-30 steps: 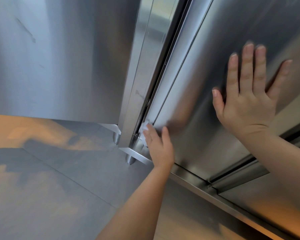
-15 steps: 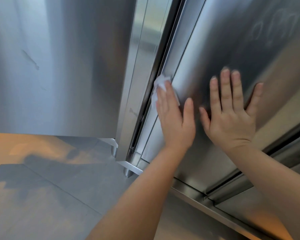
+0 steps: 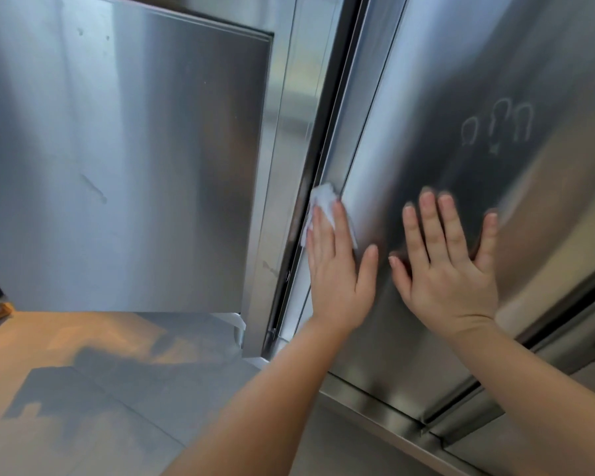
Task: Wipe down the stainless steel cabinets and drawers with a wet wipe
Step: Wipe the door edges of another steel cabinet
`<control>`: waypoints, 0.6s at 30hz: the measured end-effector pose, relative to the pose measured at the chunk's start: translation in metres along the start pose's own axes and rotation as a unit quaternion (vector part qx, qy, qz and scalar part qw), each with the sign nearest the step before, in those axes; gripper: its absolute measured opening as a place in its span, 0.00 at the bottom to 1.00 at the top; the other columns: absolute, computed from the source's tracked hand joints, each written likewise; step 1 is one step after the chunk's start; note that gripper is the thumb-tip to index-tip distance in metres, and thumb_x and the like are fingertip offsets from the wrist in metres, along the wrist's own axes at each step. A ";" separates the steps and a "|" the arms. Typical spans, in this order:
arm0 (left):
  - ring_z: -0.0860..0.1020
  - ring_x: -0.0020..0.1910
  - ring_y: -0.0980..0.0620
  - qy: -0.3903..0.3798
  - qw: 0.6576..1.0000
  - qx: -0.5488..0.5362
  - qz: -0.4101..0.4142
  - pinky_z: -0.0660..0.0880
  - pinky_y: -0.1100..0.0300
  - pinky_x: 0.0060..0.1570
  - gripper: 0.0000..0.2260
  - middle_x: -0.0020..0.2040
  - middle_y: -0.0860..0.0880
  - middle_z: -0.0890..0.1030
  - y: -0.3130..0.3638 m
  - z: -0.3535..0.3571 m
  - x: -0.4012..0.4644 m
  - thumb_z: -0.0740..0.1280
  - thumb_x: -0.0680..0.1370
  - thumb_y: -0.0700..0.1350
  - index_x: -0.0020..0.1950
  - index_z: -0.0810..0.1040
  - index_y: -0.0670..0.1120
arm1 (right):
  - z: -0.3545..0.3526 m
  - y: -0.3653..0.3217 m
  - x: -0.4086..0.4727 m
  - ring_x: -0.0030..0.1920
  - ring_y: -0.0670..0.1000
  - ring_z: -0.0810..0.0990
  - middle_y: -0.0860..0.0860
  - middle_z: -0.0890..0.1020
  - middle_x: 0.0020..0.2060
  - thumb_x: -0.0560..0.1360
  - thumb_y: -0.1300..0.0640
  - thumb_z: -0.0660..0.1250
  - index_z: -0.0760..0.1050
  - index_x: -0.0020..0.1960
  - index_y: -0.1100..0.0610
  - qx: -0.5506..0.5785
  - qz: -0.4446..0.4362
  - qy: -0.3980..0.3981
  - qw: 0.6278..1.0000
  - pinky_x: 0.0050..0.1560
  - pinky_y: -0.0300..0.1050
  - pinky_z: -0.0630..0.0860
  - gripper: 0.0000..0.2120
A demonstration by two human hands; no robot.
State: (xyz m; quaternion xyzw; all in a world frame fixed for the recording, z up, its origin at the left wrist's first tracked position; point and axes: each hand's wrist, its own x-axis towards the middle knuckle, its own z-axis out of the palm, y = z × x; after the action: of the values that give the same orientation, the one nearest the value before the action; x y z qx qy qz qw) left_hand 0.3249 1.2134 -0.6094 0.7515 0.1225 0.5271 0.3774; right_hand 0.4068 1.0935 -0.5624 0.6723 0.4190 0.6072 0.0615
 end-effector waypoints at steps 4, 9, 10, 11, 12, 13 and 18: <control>0.44 0.80 0.50 0.014 0.999 -0.005 0.052 0.46 0.48 0.78 0.28 0.81 0.45 0.52 0.017 -0.007 0.049 0.53 0.83 0.53 0.81 0.46 0.48 | -0.002 0.000 0.001 0.76 0.57 0.58 0.59 0.60 0.76 0.80 0.47 0.60 0.59 0.77 0.61 0.007 0.003 0.008 1.000 0.74 0.68 0.52 0.30; 0.44 0.80 0.52 -0.025 0.999 -0.009 -0.032 0.50 0.41 0.77 0.29 0.80 0.49 0.49 -0.019 -0.008 -0.022 0.58 0.83 0.48 0.79 0.45 0.49 | -0.004 0.000 0.001 0.75 0.58 0.62 0.58 0.62 0.75 0.80 0.46 0.59 0.60 0.77 0.60 -0.001 0.004 -0.002 1.000 0.73 0.68 0.54 0.30; 0.42 0.80 0.53 -0.037 0.998 -0.008 -0.058 0.51 0.41 0.76 0.30 0.80 0.51 0.48 -0.026 -0.009 -0.036 0.58 0.82 0.48 0.79 0.45 0.49 | -0.004 0.000 0.002 0.75 0.58 0.62 0.58 0.62 0.75 0.80 0.46 0.59 0.61 0.77 0.60 -0.002 0.004 -0.001 1.000 0.73 0.67 0.54 0.30; 0.42 0.79 0.54 -0.045 0.996 -0.005 -0.071 0.51 0.41 0.76 0.31 0.79 0.53 0.47 -0.030 -0.009 -0.044 0.59 0.82 0.48 0.78 0.44 0.48 | -0.003 0.000 0.002 0.75 0.58 0.62 0.58 0.63 0.75 0.80 0.46 0.59 0.61 0.76 0.60 -0.003 0.003 0.002 1.000 0.73 0.67 0.54 0.30; 0.41 0.79 0.54 -0.052 0.996 -0.004 -0.070 0.50 0.42 0.77 0.31 0.79 0.53 0.46 -0.029 -0.010 -0.043 0.59 0.81 0.48 0.78 0.43 0.48 | -0.003 -0.001 0.002 0.75 0.58 0.62 0.58 0.63 0.75 0.80 0.47 0.59 0.61 0.76 0.60 -0.004 0.003 0.004 1.000 0.73 0.67 0.54 0.30; 0.41 0.79 0.54 -0.055 0.997 -0.006 -0.062 0.49 0.43 0.77 0.31 0.79 0.54 0.46 -0.024 -0.012 -0.036 0.59 0.82 0.49 0.78 0.43 0.48 | -0.003 0.000 0.002 0.75 0.57 0.61 0.58 0.63 0.75 0.80 0.47 0.60 0.61 0.77 0.60 -0.002 0.004 0.004 1.000 0.74 0.67 0.54 0.30; 0.41 0.79 0.55 -0.020 0.999 -0.032 0.034 0.43 0.55 0.77 0.30 0.80 0.51 0.49 0.036 -0.022 0.059 0.56 0.82 0.52 0.79 0.45 0.47 | -0.003 0.000 0.002 0.76 0.56 0.58 0.58 0.62 0.76 0.80 0.47 0.60 0.61 0.77 0.61 0.010 0.007 0.006 1.000 0.74 0.67 0.51 0.30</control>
State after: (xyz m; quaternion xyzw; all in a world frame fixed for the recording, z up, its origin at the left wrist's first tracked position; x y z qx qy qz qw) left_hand 0.3221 1.2327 -0.5398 0.7534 0.0726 0.5278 0.3855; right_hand 0.4037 1.0936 -0.5600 0.6721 0.4210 0.6073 0.0478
